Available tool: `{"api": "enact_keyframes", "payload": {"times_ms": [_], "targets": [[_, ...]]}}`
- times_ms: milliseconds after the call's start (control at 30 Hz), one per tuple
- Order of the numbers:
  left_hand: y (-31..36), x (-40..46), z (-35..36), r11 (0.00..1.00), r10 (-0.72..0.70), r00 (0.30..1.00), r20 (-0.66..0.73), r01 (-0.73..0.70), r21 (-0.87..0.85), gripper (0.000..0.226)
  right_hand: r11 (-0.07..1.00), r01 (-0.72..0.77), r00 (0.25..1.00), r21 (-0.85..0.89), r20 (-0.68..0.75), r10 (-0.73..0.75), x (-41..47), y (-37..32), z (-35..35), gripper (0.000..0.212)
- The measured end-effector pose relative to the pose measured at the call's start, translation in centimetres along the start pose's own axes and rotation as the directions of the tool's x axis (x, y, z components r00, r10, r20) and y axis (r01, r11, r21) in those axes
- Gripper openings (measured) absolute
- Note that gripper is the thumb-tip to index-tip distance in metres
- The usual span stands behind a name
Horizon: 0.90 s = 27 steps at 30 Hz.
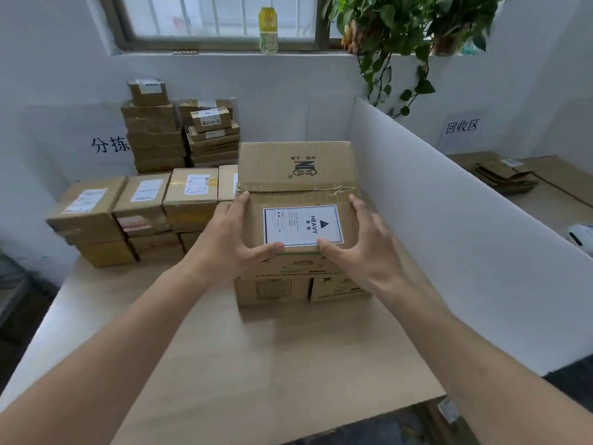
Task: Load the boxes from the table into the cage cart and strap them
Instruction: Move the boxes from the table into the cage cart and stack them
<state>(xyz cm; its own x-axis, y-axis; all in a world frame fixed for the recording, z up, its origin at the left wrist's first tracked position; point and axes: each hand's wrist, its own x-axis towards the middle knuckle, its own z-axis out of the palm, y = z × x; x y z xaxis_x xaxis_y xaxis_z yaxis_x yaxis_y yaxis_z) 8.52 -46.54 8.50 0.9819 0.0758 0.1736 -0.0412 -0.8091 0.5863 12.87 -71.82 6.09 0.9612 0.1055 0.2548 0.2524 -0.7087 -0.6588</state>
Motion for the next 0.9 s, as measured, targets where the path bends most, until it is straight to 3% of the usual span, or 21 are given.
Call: {"api": "enact_keyframes", "payload": {"times_ms": [233,533,900], "targets": [[0.0,-8.3,-1.0,0.988,-0.157,0.980,-0.123,0.155,-0.027,0.126,0.989,0.141,0.984,0.044,0.105,-0.145,-3.5,-2.1,0.9,0.098],[-3.1,-20.1,-5.3,0.930,-0.357,0.897,-0.260,0.366,-0.012,0.119,0.945,0.298,0.908,0.131,0.268,-0.323,-8.8,-8.8,6.2,0.099],[-15.0,-32.2,-14.3,0.834,-0.531,0.761,-0.372,0.546,-0.073,0.123,0.898,0.384,0.798,0.216,0.411,-0.440,-16.0,-22.5,18.7,0.098]]}}
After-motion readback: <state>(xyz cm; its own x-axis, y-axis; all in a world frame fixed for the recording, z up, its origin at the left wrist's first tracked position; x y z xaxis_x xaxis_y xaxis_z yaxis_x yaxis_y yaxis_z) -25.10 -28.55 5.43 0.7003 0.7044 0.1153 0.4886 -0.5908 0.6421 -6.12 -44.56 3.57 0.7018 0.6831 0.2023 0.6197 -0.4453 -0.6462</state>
